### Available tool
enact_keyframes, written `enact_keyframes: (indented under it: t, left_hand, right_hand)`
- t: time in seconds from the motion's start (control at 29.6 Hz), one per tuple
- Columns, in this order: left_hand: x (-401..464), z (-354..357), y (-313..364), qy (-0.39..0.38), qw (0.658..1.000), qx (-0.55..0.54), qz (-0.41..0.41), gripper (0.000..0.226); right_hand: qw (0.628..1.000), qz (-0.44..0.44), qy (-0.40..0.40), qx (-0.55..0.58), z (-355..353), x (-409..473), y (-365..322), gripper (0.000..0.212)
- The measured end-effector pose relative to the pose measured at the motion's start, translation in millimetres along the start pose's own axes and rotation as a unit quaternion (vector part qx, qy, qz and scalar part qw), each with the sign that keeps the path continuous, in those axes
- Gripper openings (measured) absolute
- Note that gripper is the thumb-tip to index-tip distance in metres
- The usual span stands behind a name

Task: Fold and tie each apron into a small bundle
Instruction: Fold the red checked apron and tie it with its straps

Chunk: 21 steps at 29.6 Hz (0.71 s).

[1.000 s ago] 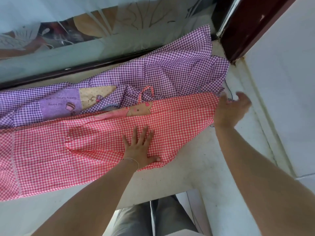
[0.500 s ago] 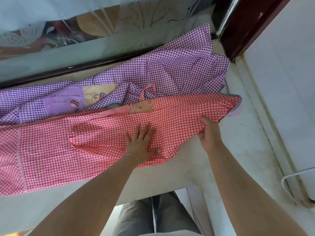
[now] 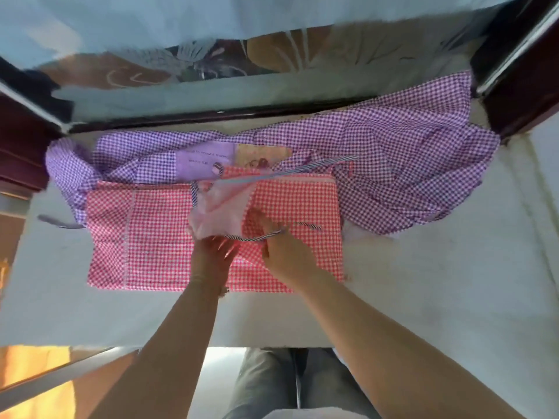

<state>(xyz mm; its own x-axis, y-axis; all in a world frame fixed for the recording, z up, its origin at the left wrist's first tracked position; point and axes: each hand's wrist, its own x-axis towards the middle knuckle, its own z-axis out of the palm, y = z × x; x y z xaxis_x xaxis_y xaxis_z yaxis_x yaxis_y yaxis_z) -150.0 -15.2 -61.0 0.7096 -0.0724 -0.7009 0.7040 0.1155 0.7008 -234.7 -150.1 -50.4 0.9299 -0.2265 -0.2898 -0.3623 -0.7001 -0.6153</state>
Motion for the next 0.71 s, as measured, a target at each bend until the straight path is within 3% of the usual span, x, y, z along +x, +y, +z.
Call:
enact_keyframes:
  t: [0.1,0.17,0.24,0.3,0.44,0.51,0.57,0.64,0.71]
  left_hand:
    - [12,-22,10,-0.002,0.996,-0.077,-0.052,0.062]
    - [21,-27,13,-0.009,0.997,-0.061,-0.042,0.056]
    - [37,-34,14,0.020,0.994,0.103,-0.001,0.061]
    - [43,-40,12,0.055,0.963,0.252,0.073,0.078]
    - [35,-44,8,0.081,0.934,0.274,0.214,0.072]
    - [34,-52,4,0.092,0.946,0.258,0.175,0.054]
    - [39,-64,4,0.098,0.984,0.147,0.037,0.047]
    - [37,-71,10,0.039,0.997,0.020,-0.060,0.036]
    - [36,-77,16,-0.029,0.996,-0.005,-0.085,0.021]
  right_hand:
    - [0.990,0.023,-0.135,0.028,30,9,1,0.080]
    - [0.985,0.054,-0.159,0.051,36,9,10,0.085]
    - [0.983,0.075,-0.156,0.051,36,11,16,0.080]
    - [0.981,0.092,-0.164,0.050,36,11,19,0.075]
    - [0.977,0.136,-0.131,0.096,43,22,12,0.061]
    - [0.945,0.192,-0.096,0.246,50,34,3,0.046]
    - [0.880,0.249,-0.075,0.398,52,45,-9,0.024]
    - [0.818,0.301,-0.062,0.487,52,52,-23,0.015]
    - [0.795,0.338,-0.064,0.500,55,58,-34,0.012]
